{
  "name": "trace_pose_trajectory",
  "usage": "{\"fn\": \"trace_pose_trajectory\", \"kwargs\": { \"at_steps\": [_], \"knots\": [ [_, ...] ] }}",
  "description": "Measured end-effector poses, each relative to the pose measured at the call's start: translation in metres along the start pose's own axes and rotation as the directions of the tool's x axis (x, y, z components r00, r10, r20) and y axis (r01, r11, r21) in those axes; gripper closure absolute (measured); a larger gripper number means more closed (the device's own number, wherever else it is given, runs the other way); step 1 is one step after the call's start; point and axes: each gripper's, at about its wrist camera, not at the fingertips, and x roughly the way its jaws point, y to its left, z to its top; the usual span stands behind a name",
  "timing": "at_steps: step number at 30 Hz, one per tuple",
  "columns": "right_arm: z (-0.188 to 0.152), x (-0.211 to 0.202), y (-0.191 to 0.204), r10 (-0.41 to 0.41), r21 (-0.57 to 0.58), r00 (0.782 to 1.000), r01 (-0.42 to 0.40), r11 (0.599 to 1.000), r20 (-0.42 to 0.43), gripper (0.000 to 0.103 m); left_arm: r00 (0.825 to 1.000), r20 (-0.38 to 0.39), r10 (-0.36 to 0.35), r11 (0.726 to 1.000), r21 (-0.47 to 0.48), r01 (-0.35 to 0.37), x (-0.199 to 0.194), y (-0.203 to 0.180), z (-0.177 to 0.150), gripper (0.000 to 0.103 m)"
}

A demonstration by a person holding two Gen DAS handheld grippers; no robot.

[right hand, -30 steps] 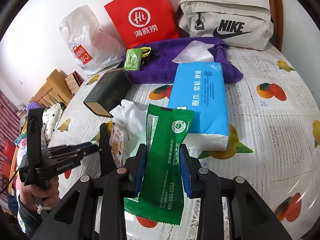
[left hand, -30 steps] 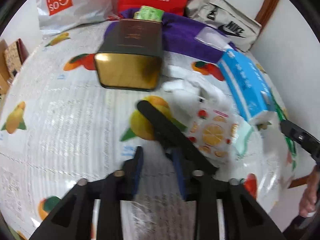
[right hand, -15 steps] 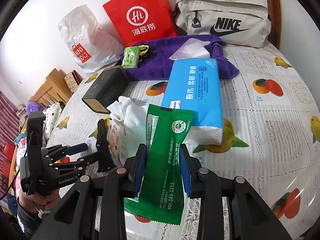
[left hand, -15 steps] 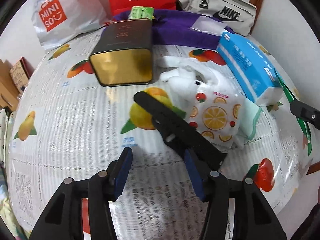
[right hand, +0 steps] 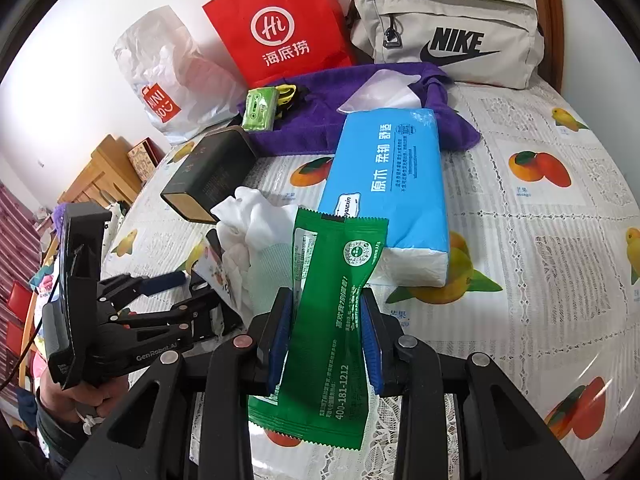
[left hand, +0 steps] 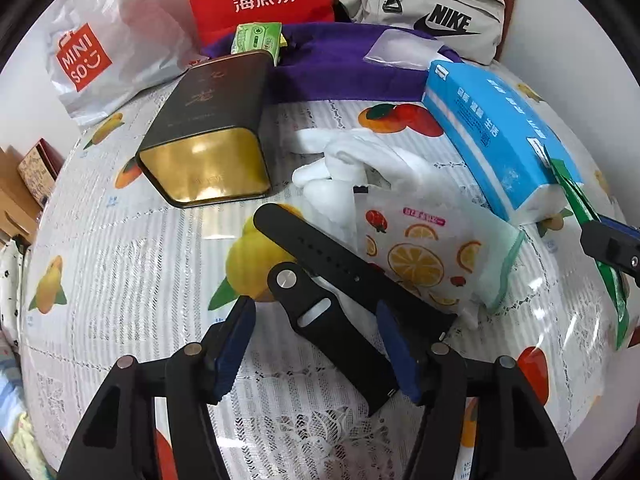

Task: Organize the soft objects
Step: 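Grasp one black watch strap piece with the left tool while the right tool holds the sachet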

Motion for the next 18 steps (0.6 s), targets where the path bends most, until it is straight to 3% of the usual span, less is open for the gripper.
{"fn": "trace_pose_trajectory", "kwargs": {
  "at_steps": [2, 4, 11, 14, 16, 18],
  "knots": [
    [0.000, 0.000, 0.000, -0.001, -0.002, 1.000, 0.001, 1.000, 0.000, 0.070, 1.000, 0.008, -0.023, 0.999, -0.025, 0.023, 0.000, 0.005, -0.003, 0.042],
    [0.000, 0.000, -0.001, -0.005, -0.002, 1.000, 0.005, 1.000, 0.000, 0.070, 1.000, 0.017, -0.002, 1.000, 0.013, 0.002, -0.003, 0.006, -0.009, 0.049],
    [-0.001, 0.000, -0.002, -0.008, 0.004, 1.000, 0.008, 1.000, -0.001, 0.070, 1.000, -0.021, 0.017, 0.999, -0.045, -0.018, -0.012, 0.028, -0.023, 0.047],
    [0.000, 0.000, 0.000, -0.004, 0.002, 1.000, 0.004, 1.000, 0.001, 0.070, 1.000, -0.004, 0.012, 0.999, -0.047, -0.012, -0.012, 0.024, -0.026, 0.048],
    [0.001, 0.000, 0.001, -0.002, 0.000, 1.000, 0.002, 1.000, 0.001, 0.070, 1.000, 0.029, -0.002, 1.000, -0.013, 0.003, -0.013, 0.019, -0.026, 0.072],
    [0.000, -0.002, 0.002, -0.006, -0.009, 1.000, 0.006, 1.000, 0.002, 0.070, 0.999, 0.034, -0.021, 1.000, -0.011, 0.021, -0.014, 0.018, -0.026, 0.083]
  ]
}}
